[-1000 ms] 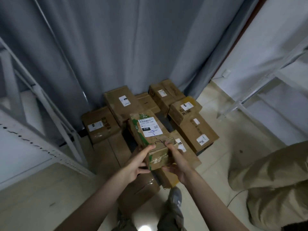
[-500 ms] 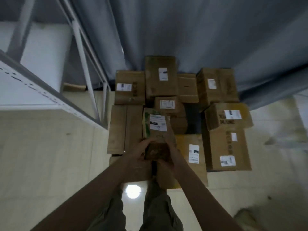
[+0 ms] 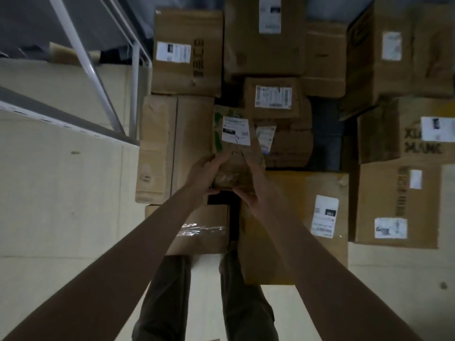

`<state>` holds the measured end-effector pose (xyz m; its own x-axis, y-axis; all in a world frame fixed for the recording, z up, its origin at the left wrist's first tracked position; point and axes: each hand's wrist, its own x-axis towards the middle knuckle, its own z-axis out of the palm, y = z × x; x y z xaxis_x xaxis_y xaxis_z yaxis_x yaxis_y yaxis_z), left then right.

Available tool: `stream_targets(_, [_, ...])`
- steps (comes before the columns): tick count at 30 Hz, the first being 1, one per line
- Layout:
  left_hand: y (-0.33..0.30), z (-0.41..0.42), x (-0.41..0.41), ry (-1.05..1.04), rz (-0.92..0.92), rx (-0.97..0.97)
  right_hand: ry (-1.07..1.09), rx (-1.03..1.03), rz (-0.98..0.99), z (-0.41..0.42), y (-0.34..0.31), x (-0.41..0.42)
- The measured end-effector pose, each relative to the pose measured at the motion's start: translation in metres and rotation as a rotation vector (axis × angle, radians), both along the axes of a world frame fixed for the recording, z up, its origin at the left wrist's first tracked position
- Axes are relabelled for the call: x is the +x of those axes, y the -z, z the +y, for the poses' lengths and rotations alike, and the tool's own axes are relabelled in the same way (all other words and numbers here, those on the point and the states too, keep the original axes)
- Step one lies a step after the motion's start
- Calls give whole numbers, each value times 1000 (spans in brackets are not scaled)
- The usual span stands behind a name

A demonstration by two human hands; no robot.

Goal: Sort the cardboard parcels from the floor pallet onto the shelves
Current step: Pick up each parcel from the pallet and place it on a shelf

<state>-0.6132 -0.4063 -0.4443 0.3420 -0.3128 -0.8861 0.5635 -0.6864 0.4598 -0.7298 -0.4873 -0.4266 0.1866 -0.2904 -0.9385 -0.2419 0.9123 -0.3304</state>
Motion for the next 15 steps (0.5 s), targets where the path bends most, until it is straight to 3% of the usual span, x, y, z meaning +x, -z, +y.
stream_targets(7, [38,-6,-1,36,-106,-30,64,-34,36,2,40,6])
stream_targets(15, [46,-2,-7,41,-29,5,110,-78,155,13,47,5])
